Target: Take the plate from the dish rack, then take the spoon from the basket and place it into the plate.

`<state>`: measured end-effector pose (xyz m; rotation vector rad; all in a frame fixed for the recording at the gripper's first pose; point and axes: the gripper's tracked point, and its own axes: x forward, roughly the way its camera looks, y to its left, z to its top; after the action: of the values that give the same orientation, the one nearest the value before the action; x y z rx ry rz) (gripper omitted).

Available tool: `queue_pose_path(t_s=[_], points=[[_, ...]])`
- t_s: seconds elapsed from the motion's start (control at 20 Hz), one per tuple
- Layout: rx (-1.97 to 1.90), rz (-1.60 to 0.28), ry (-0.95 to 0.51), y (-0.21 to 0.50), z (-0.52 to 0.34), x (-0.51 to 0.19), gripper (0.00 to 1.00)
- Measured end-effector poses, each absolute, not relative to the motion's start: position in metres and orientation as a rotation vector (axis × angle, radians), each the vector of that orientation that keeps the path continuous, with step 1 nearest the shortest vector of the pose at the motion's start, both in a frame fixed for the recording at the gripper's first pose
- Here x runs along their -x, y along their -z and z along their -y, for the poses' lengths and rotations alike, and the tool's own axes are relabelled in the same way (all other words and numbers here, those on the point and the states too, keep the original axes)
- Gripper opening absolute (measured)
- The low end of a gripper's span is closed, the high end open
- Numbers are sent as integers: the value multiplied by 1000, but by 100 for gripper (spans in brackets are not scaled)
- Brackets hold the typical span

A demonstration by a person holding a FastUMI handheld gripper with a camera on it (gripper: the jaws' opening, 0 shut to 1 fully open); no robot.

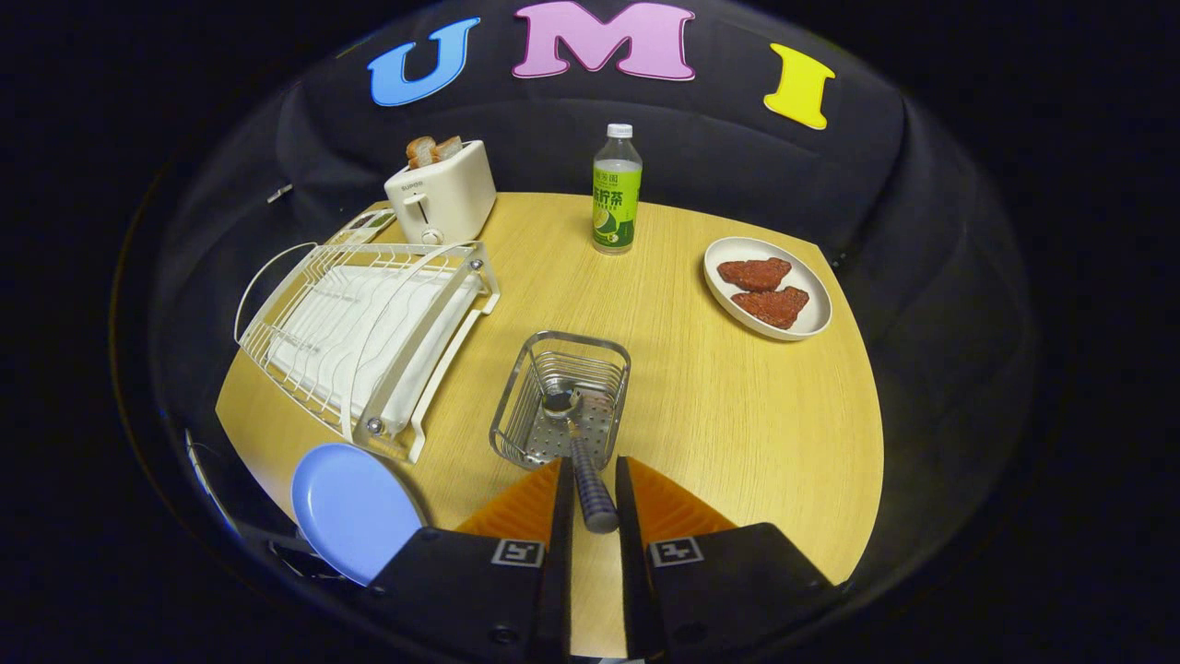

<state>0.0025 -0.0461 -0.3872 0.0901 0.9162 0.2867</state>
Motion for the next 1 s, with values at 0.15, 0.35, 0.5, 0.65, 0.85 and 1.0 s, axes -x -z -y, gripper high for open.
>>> queue_pose_path(t_s=[0.15,0.35,0.5,0.65,0.85,1.0], points=[[-133,-929,-301,383,41,-3,16],[-121,-906,-268,370,48,-3,12],[-172,-876,-245,351,52,-1,12],[-230,-830,-227,324,59,5,12],[-312,-741,-222,276,57,18,12],[-364,-685,-253,243,43,36,12]])
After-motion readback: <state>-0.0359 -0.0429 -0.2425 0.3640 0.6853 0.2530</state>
